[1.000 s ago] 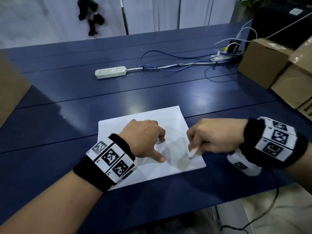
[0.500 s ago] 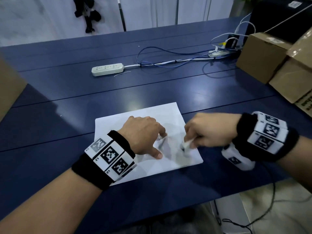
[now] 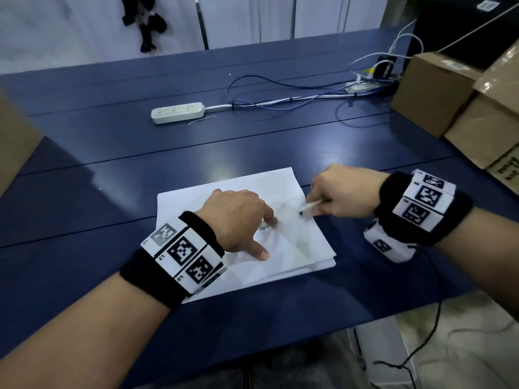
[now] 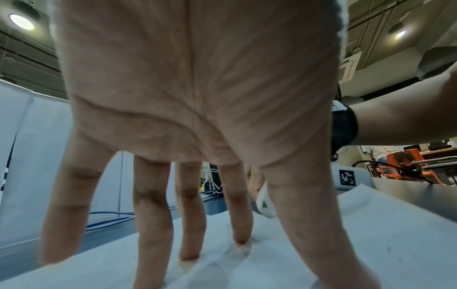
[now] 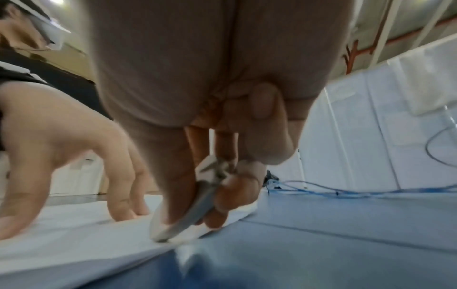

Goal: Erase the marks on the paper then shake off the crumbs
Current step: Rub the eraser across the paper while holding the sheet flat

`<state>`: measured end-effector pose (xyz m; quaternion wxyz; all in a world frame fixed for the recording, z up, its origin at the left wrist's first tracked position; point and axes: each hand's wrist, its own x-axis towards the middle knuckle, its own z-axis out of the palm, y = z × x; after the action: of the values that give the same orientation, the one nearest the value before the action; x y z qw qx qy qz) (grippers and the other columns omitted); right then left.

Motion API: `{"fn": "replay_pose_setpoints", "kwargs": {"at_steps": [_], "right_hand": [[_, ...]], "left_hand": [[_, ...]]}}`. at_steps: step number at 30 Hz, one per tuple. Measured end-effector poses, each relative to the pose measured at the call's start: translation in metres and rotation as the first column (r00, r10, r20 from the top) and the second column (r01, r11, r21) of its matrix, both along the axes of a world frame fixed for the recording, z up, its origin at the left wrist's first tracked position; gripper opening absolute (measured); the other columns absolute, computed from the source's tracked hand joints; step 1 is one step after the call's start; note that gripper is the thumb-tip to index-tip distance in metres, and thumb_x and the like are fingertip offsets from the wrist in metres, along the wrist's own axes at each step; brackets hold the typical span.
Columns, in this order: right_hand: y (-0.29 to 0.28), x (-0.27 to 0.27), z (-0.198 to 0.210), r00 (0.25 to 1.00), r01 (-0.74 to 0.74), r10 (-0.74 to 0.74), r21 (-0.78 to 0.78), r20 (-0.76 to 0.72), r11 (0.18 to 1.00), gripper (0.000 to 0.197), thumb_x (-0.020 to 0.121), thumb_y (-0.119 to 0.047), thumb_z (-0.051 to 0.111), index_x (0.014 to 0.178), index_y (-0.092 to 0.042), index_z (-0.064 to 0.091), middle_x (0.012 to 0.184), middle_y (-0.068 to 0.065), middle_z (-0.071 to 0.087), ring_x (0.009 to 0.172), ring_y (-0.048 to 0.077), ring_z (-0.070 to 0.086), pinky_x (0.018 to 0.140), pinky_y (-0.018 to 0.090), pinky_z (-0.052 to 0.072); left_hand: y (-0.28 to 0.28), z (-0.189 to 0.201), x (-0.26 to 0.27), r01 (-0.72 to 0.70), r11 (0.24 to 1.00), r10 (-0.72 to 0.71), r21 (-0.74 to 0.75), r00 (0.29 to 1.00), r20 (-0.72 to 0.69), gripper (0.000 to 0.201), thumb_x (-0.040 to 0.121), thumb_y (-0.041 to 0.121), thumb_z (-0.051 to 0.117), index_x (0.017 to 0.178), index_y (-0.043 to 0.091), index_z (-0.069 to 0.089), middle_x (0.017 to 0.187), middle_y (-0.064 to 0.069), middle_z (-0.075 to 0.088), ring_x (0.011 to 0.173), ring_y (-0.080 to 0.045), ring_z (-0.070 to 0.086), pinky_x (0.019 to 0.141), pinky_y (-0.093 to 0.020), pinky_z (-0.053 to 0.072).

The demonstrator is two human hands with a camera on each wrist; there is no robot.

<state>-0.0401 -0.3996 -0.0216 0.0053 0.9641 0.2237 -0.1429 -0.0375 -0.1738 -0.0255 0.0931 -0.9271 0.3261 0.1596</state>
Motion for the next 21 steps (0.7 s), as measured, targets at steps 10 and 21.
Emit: {"fn": "replay_pose_setpoints", "kwargs": {"at_steps": [10,21], "right_hand": [[0.010,-0.017,0.004,0.992,-0.067,0.077,0.097,-0.099,0.993,0.026,0.084,-0.043,0.057,0.101,-0.033,0.073,0.088,-0.006,0.068,0.084,0.015,0.060,0.076,0.032,0.051],[0.006,-0.015,0.020,0.989,0.021,-0.050,0.196,0.142,0.980,0.021,0.090,-0.040,0.057,0.092,-0.028,0.073,0.072,-0.012,0.048,0.073,0.012,0.047,0.065,0.032,0.042]], "left_hand": [[-0.001,0.001,0.000,-0.004,1.000,0.004,-0.001,1.000,-0.007,0.066,0.071,0.070,0.072,0.129,0.043,0.054,0.097,0.013,0.043,0.109,-0.018,0.054,0.079,-0.035,0.037],[0.000,0.001,0.002,0.004,1.000,-0.004,-0.002,1.000,-0.009,0.074,0.066,0.073,0.072,0.131,0.043,0.054,0.097,0.012,0.045,0.109,-0.018,0.055,0.084,-0.037,0.046]]}}
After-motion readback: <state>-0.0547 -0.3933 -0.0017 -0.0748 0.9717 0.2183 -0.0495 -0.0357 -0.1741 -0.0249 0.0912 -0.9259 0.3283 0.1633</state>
